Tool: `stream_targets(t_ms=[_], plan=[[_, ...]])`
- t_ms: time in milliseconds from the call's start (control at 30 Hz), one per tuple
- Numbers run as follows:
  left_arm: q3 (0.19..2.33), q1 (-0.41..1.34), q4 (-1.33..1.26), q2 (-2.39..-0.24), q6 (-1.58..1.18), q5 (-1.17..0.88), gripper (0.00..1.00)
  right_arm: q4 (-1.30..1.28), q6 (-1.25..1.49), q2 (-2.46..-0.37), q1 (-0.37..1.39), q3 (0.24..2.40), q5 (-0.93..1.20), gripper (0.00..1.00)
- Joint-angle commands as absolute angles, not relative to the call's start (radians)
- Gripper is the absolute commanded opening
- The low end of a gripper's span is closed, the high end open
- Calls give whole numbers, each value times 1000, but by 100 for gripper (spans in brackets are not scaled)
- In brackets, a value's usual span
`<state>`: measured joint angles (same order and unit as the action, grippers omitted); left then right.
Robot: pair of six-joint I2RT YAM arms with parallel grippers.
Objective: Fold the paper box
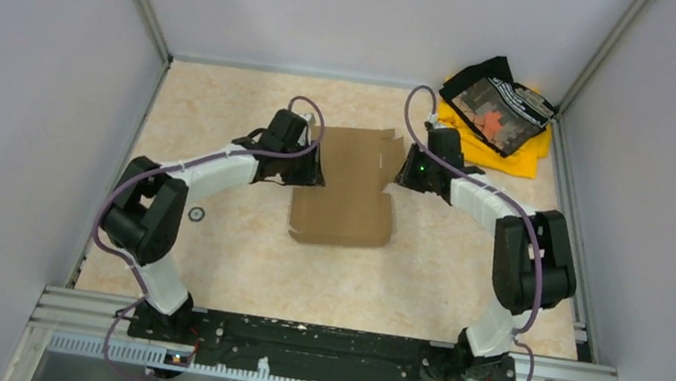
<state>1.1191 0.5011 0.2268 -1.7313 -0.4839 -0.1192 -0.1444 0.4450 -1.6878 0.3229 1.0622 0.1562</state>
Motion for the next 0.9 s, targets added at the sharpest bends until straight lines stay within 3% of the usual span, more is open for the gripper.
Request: stream_targets(t_ms=[0,167,233,367,500,867], plan=[[1117,452,261,-1701,-470,-83,50,-148,411,-1744,318,1119,155,20],[1062,377,241,-1673,-474,-74,51,-150,403,-1775,307,1136,153,20],[1042,347,226,-1658,-477,-81,47,-153,401,-1785,306,1143,151,20],[1020,304,210,-1652,-482,-88,18,-161,397,-1804,304,1169,158,20],[1034,296,205,-1683,-483,-101,6,-169,394,-1826,304,1195,172,20],[1055,296,167,-1766,-508,-167,2,-175,391,-1855,304,1216,197,20]])
